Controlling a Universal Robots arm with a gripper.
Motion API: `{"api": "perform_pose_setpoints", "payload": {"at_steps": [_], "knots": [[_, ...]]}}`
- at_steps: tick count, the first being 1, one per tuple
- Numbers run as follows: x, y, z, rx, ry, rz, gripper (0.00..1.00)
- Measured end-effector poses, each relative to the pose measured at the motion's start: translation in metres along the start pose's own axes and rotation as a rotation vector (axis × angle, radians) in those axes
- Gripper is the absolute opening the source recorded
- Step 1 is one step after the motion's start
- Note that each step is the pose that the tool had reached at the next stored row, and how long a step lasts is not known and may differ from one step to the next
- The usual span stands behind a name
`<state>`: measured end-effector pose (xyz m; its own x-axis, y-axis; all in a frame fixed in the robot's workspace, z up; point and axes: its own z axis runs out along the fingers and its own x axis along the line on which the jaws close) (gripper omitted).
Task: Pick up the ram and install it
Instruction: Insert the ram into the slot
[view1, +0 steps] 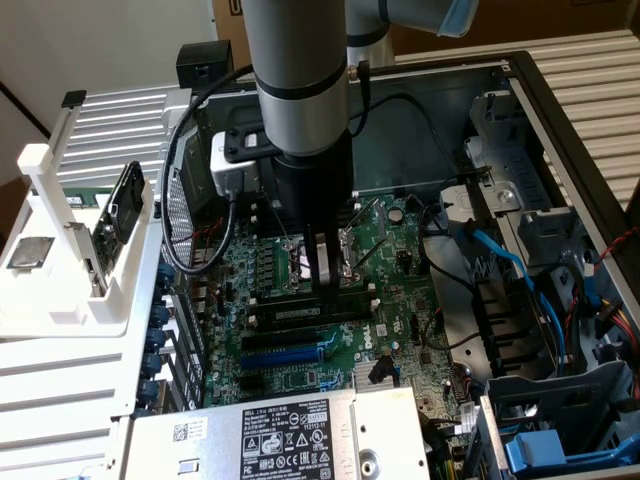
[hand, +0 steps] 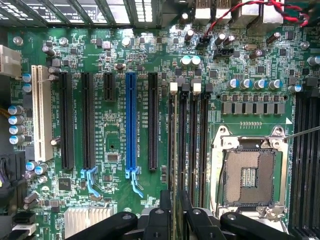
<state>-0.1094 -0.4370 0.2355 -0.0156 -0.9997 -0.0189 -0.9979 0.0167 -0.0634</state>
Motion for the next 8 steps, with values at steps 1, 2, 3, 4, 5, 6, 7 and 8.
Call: {"api": "perform_pose_setpoints", "payload": {"at_steps": [1,2,3,4,5,6,7,8], "knots": [[-0.0001,0.0006,-0.0017,0.0003,0.0001,0.0,0.21],[-0.0001,0.0013,-0.0031,0.0009,0.0,0.0,0.21],[-0.0001,0.003,-0.0055,0.0027,0.0,0.0,0.21],[-0.0002,0.0037,-0.0065,0.0035,0.0,0.0,0.21],[-0.0003,0.0043,-0.0075,0.0041,-0.0001,0.0,0.21],[-0.0003,0.0049,-0.0088,0.0044,-0.0001,0.0,0.21],[-0.0004,0.0053,-0.0099,0.0046,-0.0001,0.0,0.21],[-0.0003,0.0055,-0.0104,0.0049,-0.0001,0.0,0.21]]}}
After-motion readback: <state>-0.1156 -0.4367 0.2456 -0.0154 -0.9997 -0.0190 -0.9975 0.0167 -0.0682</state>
